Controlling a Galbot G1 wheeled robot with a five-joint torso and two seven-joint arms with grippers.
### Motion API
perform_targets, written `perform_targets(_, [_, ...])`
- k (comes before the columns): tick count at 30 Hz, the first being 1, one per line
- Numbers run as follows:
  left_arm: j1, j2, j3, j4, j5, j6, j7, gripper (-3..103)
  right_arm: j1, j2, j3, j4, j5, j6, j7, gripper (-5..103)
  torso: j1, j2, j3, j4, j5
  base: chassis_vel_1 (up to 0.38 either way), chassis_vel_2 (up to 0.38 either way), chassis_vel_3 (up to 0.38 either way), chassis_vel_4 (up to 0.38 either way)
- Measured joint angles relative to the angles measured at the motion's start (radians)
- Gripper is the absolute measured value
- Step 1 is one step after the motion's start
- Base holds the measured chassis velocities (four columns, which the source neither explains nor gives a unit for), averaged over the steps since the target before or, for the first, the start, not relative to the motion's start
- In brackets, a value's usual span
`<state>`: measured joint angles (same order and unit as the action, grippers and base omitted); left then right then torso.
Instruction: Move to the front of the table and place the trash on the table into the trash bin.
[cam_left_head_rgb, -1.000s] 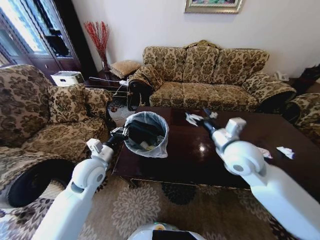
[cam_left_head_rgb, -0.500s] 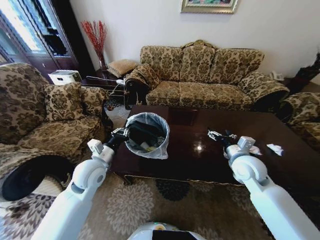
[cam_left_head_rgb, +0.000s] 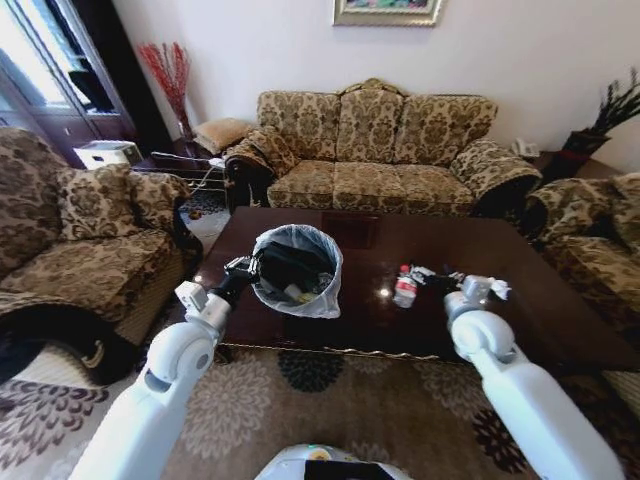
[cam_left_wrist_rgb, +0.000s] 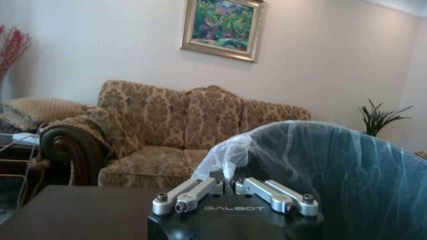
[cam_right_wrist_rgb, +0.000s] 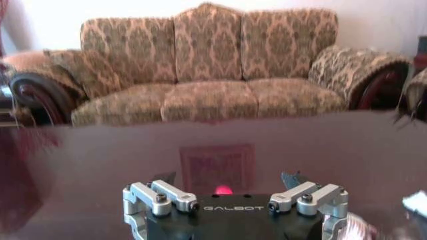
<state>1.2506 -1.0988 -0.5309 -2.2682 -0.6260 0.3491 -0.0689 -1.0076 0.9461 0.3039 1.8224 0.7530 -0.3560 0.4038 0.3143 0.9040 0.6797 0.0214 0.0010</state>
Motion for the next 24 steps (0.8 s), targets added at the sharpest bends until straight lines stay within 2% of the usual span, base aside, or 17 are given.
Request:
perform_targets(3, [0.01, -0.006, 0.0, -0.01, 0.005, -0.001, 0.0, 3, 0.041, 0.034, -0.057, -0.082, -0.028, 0.009, -0.007, 100, 0.0, 0.0, 0.0, 0.0002, -0.0001, -0.011, -0.013, 0.019, 0.011])
perform_targets(5, [0.015, -0.008, 0.0, -0.016, 0.007, -0.002, 0.0, 3, 0.063, 0.058, -0.089, -0.135, -0.054, 0.012, -0.009, 100, 0.0, 0.0, 0.0, 0.0006, -0.0032, 0.031, 0.024, -0.005, -0.014])
perform_targets(8, [0.014, -0.006, -0.002, -0.016, 0.007, -0.002, -0.001, 3, 0.079, 0.089, -0.102, -0.185, -0.077, 0.014, -0.001, 100, 0.0, 0.0, 0.0, 0.0019, -0.001, 0.062, 0.069, -0.015, -0.017])
perform_targets(15, [0.007, -0.006, 0.001, 0.004, 0.007, -0.006, 0.004, 3, 0.094, 0.091, -0.098, -0.24, -0.072, 0.008, 0.008, 100, 0.0, 0.0, 0.0, -0.0003, -0.0007, 0.0, 0.0, 0.0, 0.0])
perform_targets(21, [-0.009, 0.003, 0.009, 0.016, 0.004, -0.001, 0.0, 3, 0.117, 0.108, -0.097, -0.31, -0.046, 0.006, -0.012, 101, 0.0, 0.0, 0.0, 0.0007, -0.0012, 0.0, 0.0, 0.0, 0.0])
perform_targets(23, [-0.011, 0.009, 0.009, 0.02, 0.004, 0.001, -0.002, 3, 0.126, 0.122, -0.096, -0.344, -0.047, 0.016, -0.04, 95, 0.0, 0.0, 0.0, 0.001, -0.0011, 0.0, 0.0, 0.0, 0.0])
perform_targets(24, [-0.011, 0.009, 0.009, 0.02, 0.004, 0.001, -0.002, 3, 0.126, 0.122, -0.096, -0.344, -0.047, 0.016, -0.04, 95, 0.0, 0.0, 0.0, 0.001, -0.0011, 0.0, 0.0, 0.0, 0.0])
